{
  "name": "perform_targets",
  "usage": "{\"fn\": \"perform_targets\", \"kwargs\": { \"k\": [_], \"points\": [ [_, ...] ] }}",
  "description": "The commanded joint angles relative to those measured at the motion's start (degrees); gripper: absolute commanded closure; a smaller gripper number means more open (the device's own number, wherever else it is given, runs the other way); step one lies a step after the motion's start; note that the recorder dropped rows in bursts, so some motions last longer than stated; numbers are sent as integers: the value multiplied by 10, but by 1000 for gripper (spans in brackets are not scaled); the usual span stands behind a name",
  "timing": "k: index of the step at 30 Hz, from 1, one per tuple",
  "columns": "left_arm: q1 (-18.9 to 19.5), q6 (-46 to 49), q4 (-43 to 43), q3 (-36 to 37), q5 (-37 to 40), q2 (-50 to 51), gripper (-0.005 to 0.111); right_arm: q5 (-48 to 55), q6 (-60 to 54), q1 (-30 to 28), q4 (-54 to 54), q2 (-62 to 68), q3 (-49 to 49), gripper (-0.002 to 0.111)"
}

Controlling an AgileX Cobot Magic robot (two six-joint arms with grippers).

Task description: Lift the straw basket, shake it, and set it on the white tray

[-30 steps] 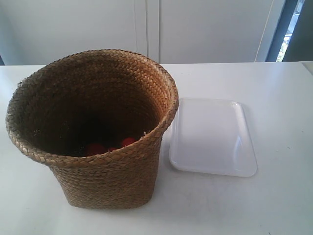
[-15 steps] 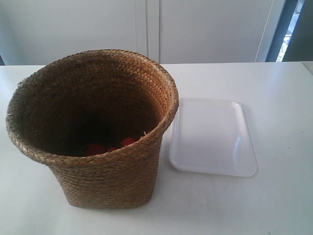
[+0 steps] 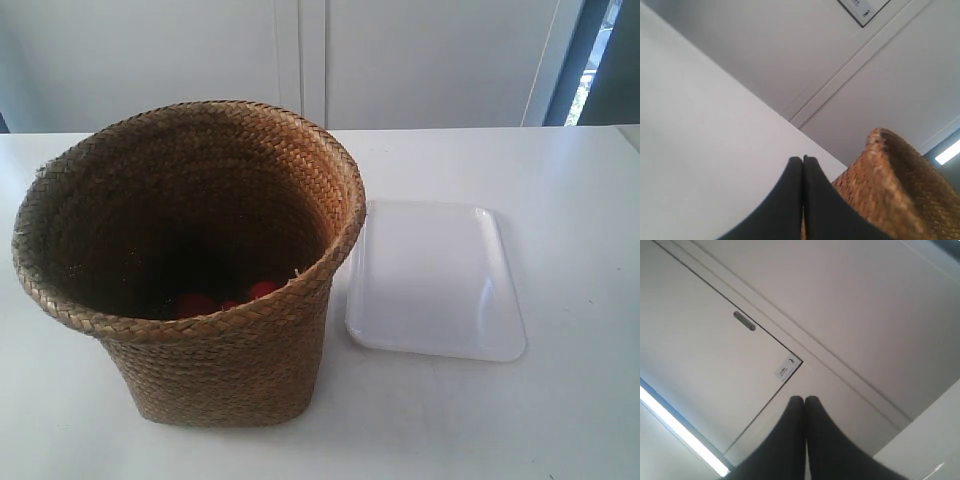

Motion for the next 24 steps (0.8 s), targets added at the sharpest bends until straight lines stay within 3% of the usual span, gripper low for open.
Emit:
{"fn": "perform_targets", "kwargs": {
  "k": [1,4,8,19,24],
  "points": [
    [-3,72,40,-106,43,45,107,58,-176,0,-11,51,-111,108],
    [-3,116,43,-205,75,113,107,100,-260,0,-11,115,-207,108],
    [-3,177,43,-320,151,214,107,174,-289,0,-11,210,-311,108],
    [-3,277,37,-510,285,443,107,422,-359,0,-4,455,-547,108],
    [-3,352,29,-611,419,546,107,563,-446,0,69,564,-659,101]
  ]
}}
